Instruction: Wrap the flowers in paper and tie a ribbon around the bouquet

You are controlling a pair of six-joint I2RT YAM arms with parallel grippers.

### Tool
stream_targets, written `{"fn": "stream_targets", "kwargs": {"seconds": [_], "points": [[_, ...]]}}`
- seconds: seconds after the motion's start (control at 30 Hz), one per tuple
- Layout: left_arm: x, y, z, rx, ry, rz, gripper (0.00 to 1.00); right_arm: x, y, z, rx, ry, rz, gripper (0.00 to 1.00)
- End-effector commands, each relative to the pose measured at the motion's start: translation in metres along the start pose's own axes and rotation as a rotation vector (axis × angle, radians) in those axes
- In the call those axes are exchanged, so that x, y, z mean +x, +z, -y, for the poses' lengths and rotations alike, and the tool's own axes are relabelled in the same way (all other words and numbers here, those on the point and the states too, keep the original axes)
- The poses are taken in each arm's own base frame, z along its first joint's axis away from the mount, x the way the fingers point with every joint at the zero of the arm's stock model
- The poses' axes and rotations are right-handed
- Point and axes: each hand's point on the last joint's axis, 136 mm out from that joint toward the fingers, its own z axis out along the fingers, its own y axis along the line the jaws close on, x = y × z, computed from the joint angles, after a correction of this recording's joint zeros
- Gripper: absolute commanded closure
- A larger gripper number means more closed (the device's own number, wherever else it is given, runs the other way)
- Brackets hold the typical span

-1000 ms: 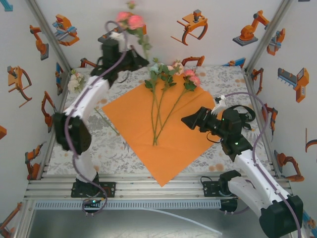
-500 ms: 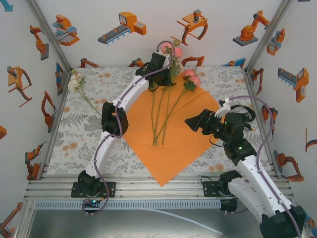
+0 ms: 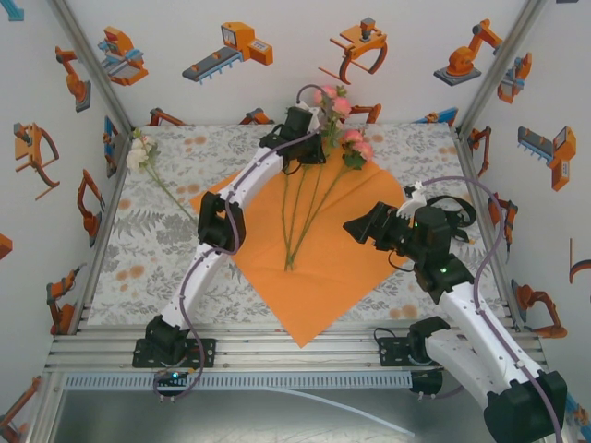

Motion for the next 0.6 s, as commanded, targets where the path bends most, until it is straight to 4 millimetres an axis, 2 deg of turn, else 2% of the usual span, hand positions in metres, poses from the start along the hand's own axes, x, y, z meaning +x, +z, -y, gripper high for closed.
{"fn": "stream_targets", "kwargs": {"seconds": [0.0,0.1,0.17,0.27,0.33,0.43,0.5,0.57], "points": [[-0.006,0.008,0.0,0.028,-0.018,0.042,0.81,-0.005,0.0,0.0,-0.001,-0.005,0.028,0.22],[-0.009,0.001,-0.006,-0.007,-0.023,0.038,0.76,-0.006,0.0,0.0,-0.002,-0.005,0.026,0.22],[-0.016,-0.012,-0.008,-0.026,-0.023,0.036,0.74,-0.006,-0.001,0.0,0.0,-0.005,0.029,0.22],[-0.035,-0.047,-0.013,-0.065,-0.017,0.042,0.74,-0.007,-0.002,-0.002,-0.003,-0.006,0.034,0.22],[-0.047,-0.079,-0.028,-0.123,-0.017,0.046,0.74,-0.008,-0.003,-0.003,-0.004,-0.006,0.035,0.22],[-0.057,-0.139,-0.077,-0.242,-0.073,0.077,0.74,-0.008,-0.003,-0.002,-0.006,-0.009,0.042,0.22],[-0.058,-0.186,-0.126,-0.323,-0.15,0.125,0.73,-0.006,-0.001,0.001,0.0,-0.005,0.043,0.22],[-0.049,-0.231,-0.181,-0.422,-0.254,0.175,0.71,-0.005,0.001,0.004,0.0,0.0,0.047,0.22]]}}
